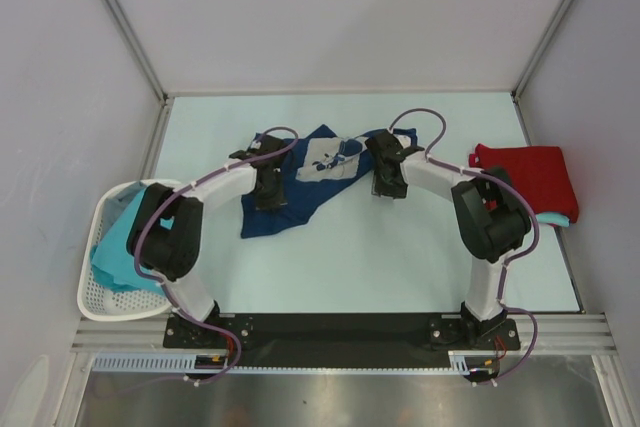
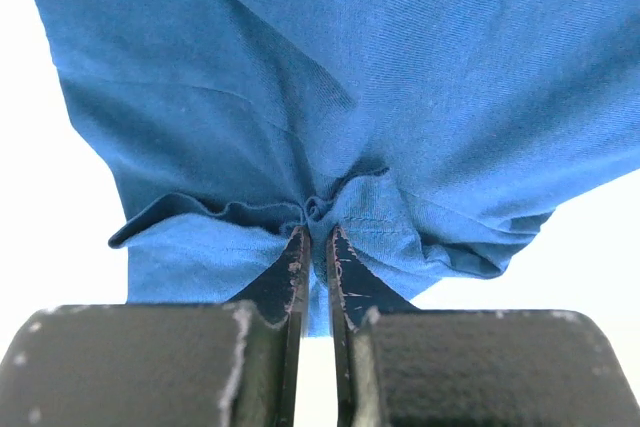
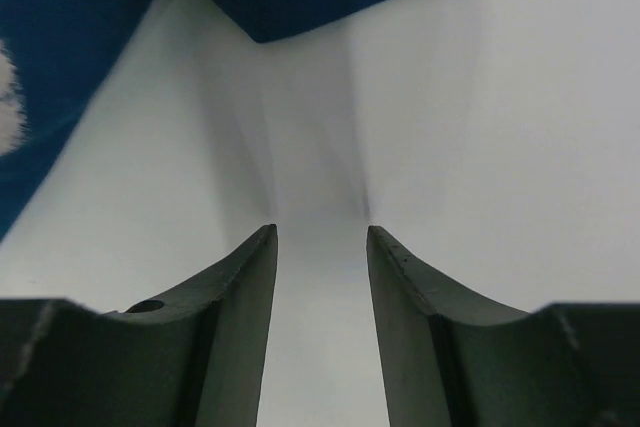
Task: Fold and stack the t-shirts
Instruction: Flatten out the tshirt
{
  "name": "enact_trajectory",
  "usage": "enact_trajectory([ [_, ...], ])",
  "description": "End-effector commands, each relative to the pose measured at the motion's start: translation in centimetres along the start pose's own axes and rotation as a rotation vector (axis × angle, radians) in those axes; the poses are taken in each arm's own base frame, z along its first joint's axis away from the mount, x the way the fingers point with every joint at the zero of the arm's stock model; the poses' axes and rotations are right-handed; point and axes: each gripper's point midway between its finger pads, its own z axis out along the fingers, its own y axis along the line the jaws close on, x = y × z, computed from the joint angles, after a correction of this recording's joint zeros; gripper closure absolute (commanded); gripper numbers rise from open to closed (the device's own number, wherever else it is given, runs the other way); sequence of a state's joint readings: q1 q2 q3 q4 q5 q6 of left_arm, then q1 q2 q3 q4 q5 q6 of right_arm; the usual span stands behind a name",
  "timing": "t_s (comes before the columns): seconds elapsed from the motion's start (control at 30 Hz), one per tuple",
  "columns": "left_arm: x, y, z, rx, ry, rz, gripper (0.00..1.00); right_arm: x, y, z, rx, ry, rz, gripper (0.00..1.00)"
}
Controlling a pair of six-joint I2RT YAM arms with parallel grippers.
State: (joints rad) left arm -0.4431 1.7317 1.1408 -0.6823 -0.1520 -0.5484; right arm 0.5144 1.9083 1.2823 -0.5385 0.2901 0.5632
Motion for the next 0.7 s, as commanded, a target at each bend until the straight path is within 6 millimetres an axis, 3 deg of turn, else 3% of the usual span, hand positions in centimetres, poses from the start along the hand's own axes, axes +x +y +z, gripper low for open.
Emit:
enact_trajectory([
  [0.0,-1.4,0.2,-2.8,0.011,-0.074,0.001,1.00,-3.3,2.1,-1.5,-0.050,-0.098,0.015,0.54],
  [0.17,-3.3,-0.2,-5.7,0.040,-0.153,-0.011,1.00,-3.5,2.9,-2.6,-0.052,-0.129,-0.015,0.52],
  [0.3,-6.3,-0.7,-10.0,0.047,-0.285,0.001,1.00,-3.4,3.7,-3.3,-0.051,-0.145,-0.041,0.51],
  [0.33,-7.5,-1.7,-12.0,0.064,-0.344,0.012,1.00,-3.3,3.7,-3.4,-0.048,-0.148,-0.045,0.51],
  [0.5,-9.5,-2.0,-17.2,0.019,-0.489,0.041,1.00,-2.8,4.3,-4.4,-0.059,-0.160,-0.063,0.51],
  [0.67,-11.9,-2.6,-24.5,0.061,-0.664,0.035,1.00,-2.4,4.5,-5.4,-0.071,-0.168,-0.075,0.51],
])
